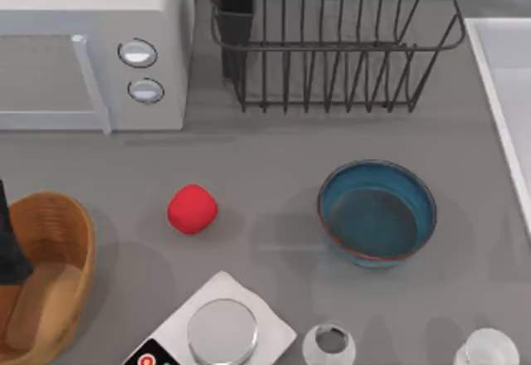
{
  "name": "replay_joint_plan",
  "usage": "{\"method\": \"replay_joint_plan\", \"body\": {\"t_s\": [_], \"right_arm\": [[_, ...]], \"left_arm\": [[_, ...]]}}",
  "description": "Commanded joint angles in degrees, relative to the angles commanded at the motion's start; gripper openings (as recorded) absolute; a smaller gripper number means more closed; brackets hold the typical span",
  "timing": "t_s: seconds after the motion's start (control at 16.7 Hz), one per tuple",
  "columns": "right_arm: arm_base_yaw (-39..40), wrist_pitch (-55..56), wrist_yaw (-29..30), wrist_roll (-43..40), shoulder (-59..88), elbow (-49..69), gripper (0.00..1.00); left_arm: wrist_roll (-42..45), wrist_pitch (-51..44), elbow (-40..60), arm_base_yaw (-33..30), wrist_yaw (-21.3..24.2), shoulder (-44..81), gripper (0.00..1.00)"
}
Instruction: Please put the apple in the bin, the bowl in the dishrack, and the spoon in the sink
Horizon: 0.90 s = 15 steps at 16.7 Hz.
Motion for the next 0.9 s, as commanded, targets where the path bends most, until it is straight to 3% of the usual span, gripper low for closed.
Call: {"method": "replay_joint_plan", "body": {"t_s": [0.24, 0.42, 0.9], "right_arm": [[0.0, 0.0, 0.0, 0.0, 0.0, 0.0, 1.0], [0.0, 0.0, 0.0, 0.0, 0.0, 0.0, 1.0], [0.0, 0.0, 0.0, 0.0, 0.0, 0.0, 1.0]], "left_arm": [[0.19, -1.26, 1.73, -0.64, 0.07, 1.75, 1.0], [0.86, -6.03, 8.52, -2.94, 0.18, 8.96, 1.0], [4.13, -29.05, 40.12, -13.47, 0.05, 51.67, 1.0]]}}
